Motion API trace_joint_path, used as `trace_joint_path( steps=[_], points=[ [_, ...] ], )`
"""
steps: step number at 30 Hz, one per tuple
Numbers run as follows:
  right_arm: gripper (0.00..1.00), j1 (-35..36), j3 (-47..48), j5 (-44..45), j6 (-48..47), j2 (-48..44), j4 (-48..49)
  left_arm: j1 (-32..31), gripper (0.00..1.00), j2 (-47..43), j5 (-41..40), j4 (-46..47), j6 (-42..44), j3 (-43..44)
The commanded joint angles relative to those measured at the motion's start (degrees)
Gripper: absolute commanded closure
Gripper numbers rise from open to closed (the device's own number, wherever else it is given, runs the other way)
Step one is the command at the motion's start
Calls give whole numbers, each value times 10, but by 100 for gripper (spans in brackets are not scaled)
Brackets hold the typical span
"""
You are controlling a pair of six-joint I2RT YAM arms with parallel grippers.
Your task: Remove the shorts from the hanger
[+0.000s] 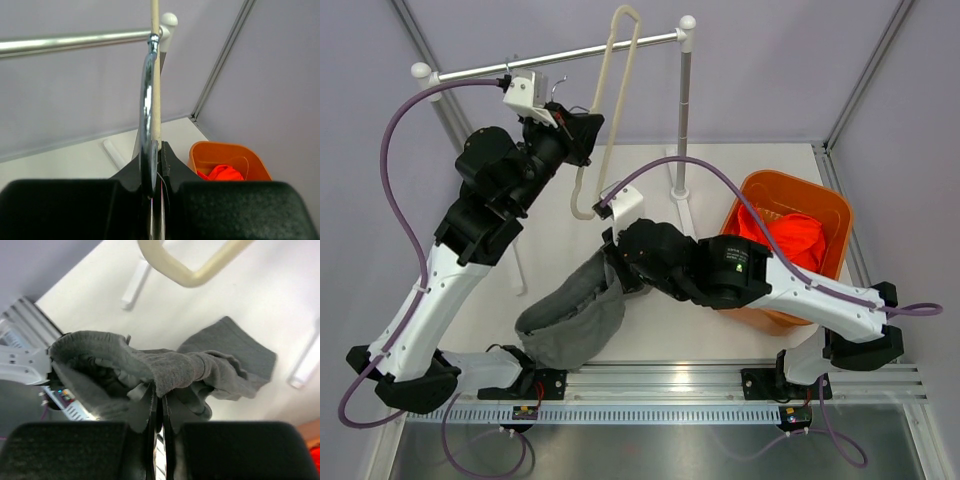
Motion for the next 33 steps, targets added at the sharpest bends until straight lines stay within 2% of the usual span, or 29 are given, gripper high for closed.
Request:
trace_joint_path(
  steps=[1, 7, 8, 11, 12, 13, 14, 15, 16, 19, 23, 26, 32, 33],
  points=[
    [99, -2, 63, 121, -33, -30, -20, -3, 100, 5, -27, 15, 13, 47],
    [100, -33, 187, 265, -126, -45, -46, -3, 100, -25, -17, -35, 21, 35],
    [100, -41, 197, 276, -171, -49, -33, -3, 100, -27, -10, -44, 23, 37],
    [100, -72, 203, 316, -310, -75, 81, -3, 100, -31, 17, -77, 23, 41],
    [100, -81, 193, 330, -360, -94, 181, -3, 100, -32, 20, -89, 24, 42],
    [100, -92, 165, 336, -464, -106, 247, -3, 100, -36, 24, -94, 24, 40],
    [100, -118, 151, 339, -514, -115, 310, -3, 100, -39, 26, -97, 23, 37],
    [100, -130, 140, 337, -559, -130, 418, -3, 100, -42, 27, -101, 23, 29],
    [100, -143, 148, 333, -616, -133, 454, -3, 100, -49, 30, -101, 23, 24],
    [100, -162, 189, 317, -699, -136, 560, -3, 100, -55, 31, -107, 27, 10],
    [100, -162, 207, 289, -739, -147, 610, -3, 100, -57, 40, -109, 30, 2],
    [100, -166, 174, 290, -749, -158, 635, -3, 100, -59, 41, -104, 33, -10],
    [100, -208, 72, 282, -656, -202, 581, -3, 100, -60, 45, -97, 35, -25],
    [100, -222, 70, 276, -632, -202, 538, -3, 100, -59, 48, -98, 35, -26]
  ],
)
